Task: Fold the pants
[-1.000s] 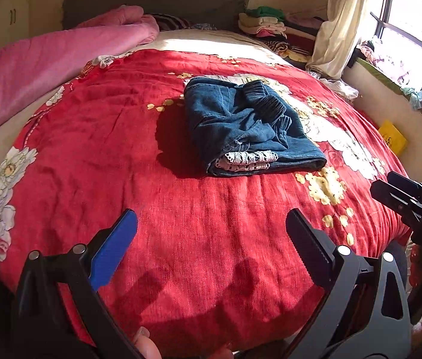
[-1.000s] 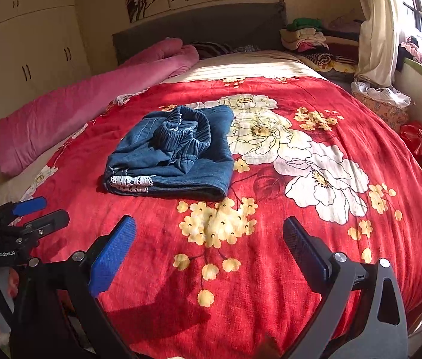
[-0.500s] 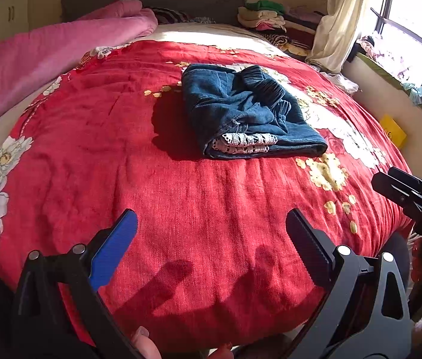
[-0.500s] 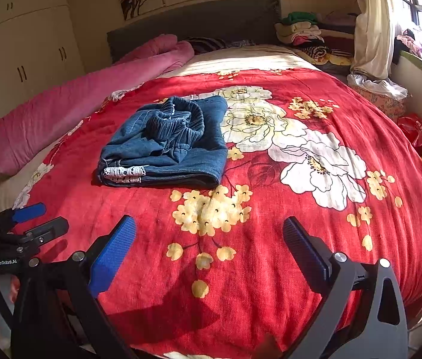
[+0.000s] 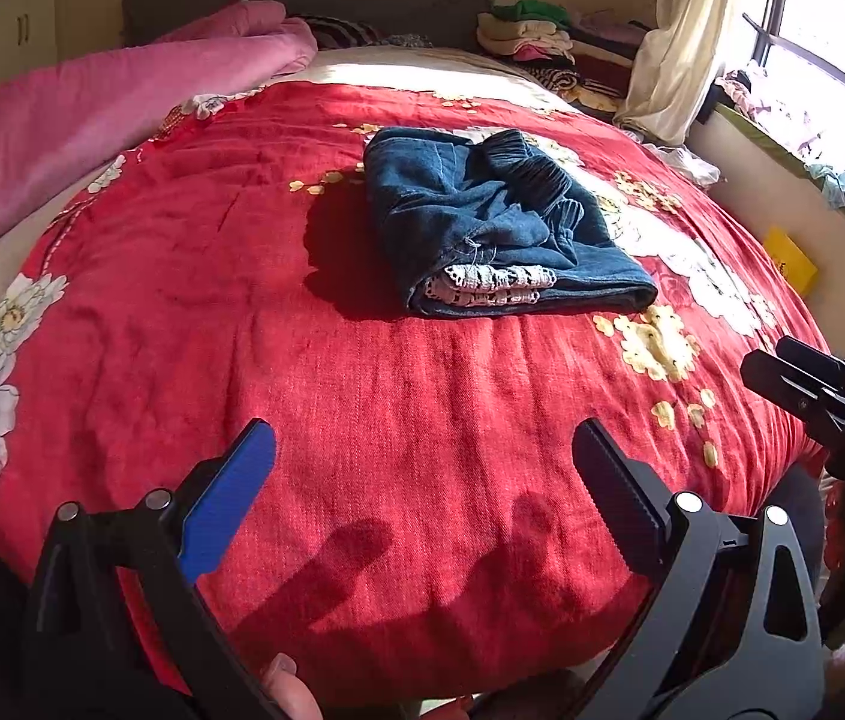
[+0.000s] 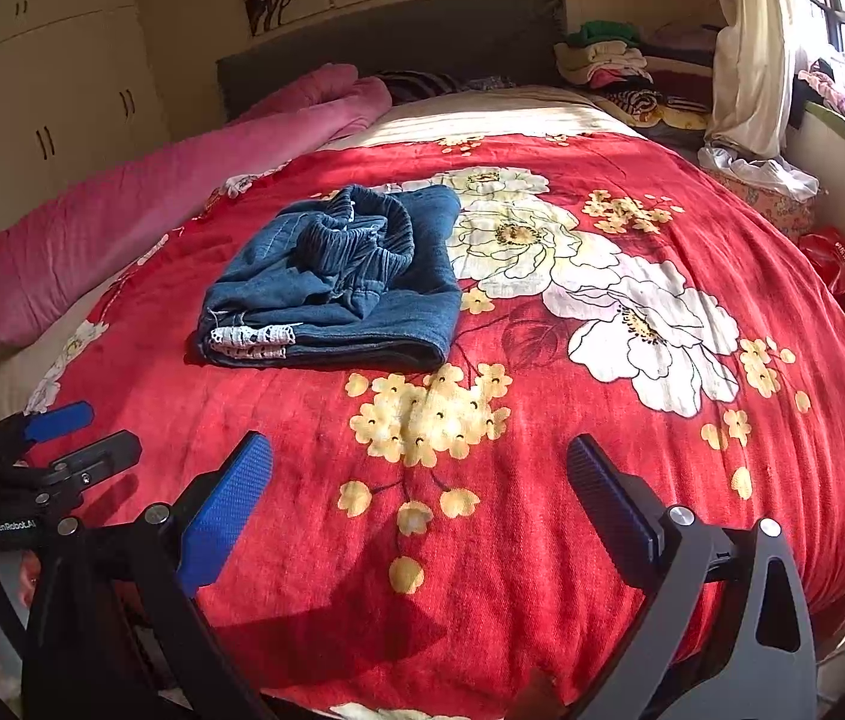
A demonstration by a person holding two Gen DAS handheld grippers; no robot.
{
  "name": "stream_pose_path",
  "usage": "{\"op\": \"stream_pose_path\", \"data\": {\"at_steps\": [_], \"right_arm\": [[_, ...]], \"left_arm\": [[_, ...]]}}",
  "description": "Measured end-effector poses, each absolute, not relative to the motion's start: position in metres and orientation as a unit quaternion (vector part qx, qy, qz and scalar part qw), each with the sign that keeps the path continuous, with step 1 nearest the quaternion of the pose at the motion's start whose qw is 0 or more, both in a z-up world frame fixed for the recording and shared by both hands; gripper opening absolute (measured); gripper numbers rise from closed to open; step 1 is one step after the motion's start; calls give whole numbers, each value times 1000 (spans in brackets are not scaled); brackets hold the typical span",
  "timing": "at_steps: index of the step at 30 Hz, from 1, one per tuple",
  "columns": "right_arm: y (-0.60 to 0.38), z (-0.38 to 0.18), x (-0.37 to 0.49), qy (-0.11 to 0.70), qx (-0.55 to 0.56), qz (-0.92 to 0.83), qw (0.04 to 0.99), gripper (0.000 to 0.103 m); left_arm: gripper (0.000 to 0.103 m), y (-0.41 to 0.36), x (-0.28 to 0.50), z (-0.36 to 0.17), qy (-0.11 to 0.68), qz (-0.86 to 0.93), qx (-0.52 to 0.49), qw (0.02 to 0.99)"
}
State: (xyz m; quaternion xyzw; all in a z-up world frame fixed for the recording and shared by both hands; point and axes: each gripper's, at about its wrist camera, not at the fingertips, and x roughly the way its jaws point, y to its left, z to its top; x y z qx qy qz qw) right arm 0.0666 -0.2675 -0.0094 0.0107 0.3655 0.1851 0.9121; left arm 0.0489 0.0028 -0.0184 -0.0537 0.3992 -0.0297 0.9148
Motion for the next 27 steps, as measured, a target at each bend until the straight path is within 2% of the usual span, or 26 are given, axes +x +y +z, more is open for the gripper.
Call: {"op": "stream_pose_path", "data": {"at_steps": [27], "right_arm": [[-268,-10,66,365,11,183,913,98]], "left_arm": [[93,6,49,-19,403,-25,-61,913]]}}
